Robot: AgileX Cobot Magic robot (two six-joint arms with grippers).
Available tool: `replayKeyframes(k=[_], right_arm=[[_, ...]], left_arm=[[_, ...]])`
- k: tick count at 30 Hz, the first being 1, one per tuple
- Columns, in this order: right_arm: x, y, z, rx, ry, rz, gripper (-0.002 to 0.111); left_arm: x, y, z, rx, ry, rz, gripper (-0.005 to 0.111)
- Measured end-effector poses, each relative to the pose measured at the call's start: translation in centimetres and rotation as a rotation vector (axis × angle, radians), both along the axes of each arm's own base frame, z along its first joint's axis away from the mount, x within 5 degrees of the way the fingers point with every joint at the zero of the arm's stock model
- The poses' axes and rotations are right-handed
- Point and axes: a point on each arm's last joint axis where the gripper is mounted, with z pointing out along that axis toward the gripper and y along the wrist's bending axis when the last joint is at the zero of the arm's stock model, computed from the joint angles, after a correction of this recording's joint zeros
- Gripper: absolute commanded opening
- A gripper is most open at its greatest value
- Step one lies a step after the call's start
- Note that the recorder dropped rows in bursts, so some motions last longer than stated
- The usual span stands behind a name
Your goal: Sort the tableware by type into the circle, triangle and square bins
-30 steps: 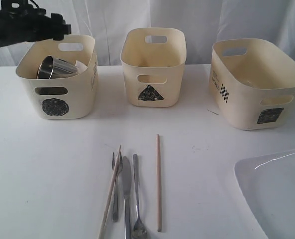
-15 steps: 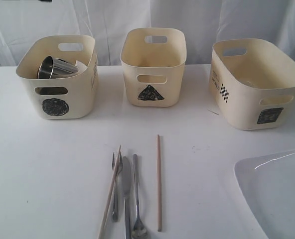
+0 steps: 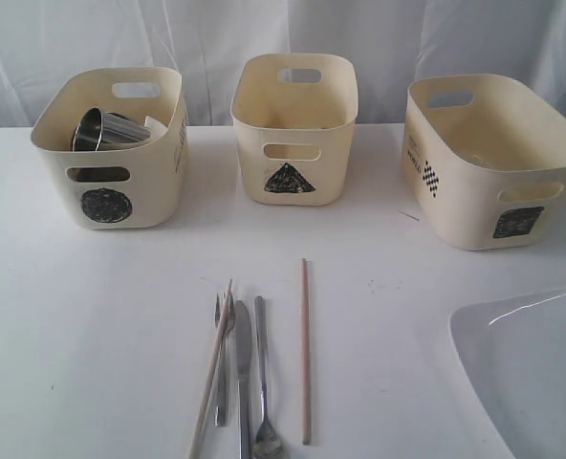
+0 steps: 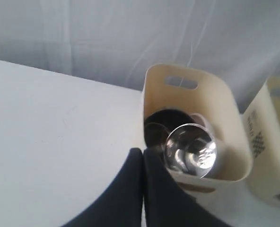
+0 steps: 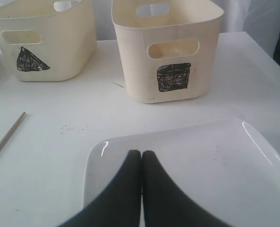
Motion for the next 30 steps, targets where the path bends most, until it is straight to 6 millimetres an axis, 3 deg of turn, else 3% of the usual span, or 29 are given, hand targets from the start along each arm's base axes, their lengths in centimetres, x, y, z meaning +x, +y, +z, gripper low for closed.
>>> replayKeyframes(k=[4,11,17,20,23,27,30], right_arm=[[0.0,0.0,0.0,0.0,0.0,0.0,0.0],[0.0,0.0,0.0,0.0,0.0,0.0,0.0],[0.0,0.0,0.0,0.0,0.0,0.0,0.0],[0.0,0.0,0.0,0.0,0.0,0.0,0.0],[0.0,0.0,0.0,0.0,0.0,0.0,0.0],[0.0,0.0,0.0,0.0,0.0,0.0,0.0],[0.0,0.0,0.0,0.0,0.0,0.0,0.0]], left_arm=[[-3.1,-0.3,2.9,-0.142,-0.131,0.033,0.0],[-7.6,-1.8,5.6,0.272,-0.307,-0.084,0.0],[-9.0,-2.6,5.9,0.341,-0.33,-0.144,0.0],[-9.3,-2.7,4.6,0.311,-0.293,-0.154,0.0],[-10.0,-2.4,1.4,0.251,-0.198,-0.097,0.0],[-12.8,-2.5,-3.7,0.111,-0.123,0.008,0.0],[-15.0,-1.7,-6.8,-0.034,-0.161,0.205,0.0]])
